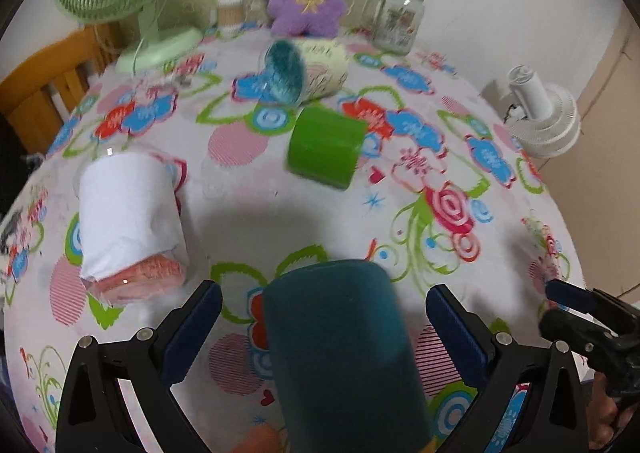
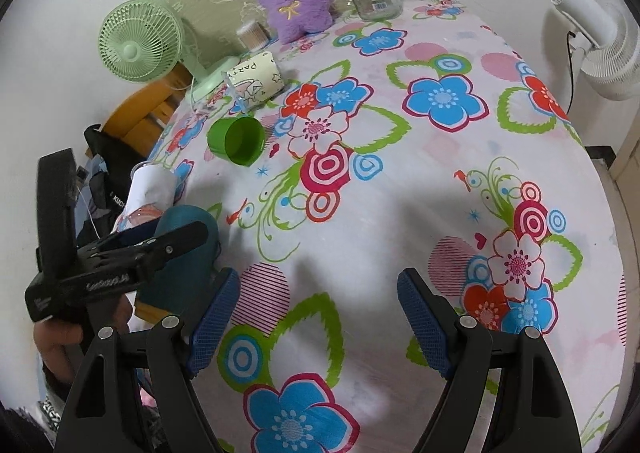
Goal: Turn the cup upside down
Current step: 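Grasp the teal cup with the left gripper while the right gripper holds it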
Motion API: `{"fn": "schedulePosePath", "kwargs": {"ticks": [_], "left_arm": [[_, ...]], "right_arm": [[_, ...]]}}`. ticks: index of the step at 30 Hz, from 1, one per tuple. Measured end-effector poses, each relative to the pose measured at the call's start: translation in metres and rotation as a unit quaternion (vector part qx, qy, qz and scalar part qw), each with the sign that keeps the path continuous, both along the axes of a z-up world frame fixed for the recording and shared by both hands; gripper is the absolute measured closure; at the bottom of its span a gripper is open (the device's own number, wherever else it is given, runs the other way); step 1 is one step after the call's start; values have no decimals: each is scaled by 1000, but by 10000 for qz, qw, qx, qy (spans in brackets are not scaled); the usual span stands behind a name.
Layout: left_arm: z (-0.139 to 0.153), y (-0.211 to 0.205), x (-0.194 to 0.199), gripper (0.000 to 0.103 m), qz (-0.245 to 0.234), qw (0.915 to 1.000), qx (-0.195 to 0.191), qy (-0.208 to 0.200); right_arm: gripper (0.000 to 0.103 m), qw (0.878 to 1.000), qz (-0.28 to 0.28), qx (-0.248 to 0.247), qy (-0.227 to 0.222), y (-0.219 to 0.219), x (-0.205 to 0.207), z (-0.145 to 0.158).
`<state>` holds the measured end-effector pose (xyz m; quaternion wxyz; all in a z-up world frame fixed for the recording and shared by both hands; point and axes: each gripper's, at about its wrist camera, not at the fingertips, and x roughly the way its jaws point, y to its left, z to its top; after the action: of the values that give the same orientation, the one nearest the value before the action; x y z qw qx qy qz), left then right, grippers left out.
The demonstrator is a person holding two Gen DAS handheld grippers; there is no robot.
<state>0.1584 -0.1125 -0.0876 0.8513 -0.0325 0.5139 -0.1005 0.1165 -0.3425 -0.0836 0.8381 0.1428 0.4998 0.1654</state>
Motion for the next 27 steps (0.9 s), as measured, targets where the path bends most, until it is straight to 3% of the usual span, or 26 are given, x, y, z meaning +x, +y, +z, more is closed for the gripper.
{"fn": "schedulePosePath", "kwargs": {"ticks": [5, 9, 13, 27], "left_arm": [[-5, 9, 4, 11, 39, 9985, -464, 300], [-6, 8, 4, 28, -12, 9979, -505, 405], [-4, 10, 2, 31, 2, 9977, -550, 407], [48, 17, -29, 34, -25, 9974, -545, -481]], "right_arm": [[20, 10000, 6, 48, 35, 0, 0, -3], [20, 10000, 21, 68, 10, 3, 1, -1], [20, 10000, 64, 59, 5, 8, 2, -1], [20, 9997, 212, -19, -154, 24, -8, 12]]}}
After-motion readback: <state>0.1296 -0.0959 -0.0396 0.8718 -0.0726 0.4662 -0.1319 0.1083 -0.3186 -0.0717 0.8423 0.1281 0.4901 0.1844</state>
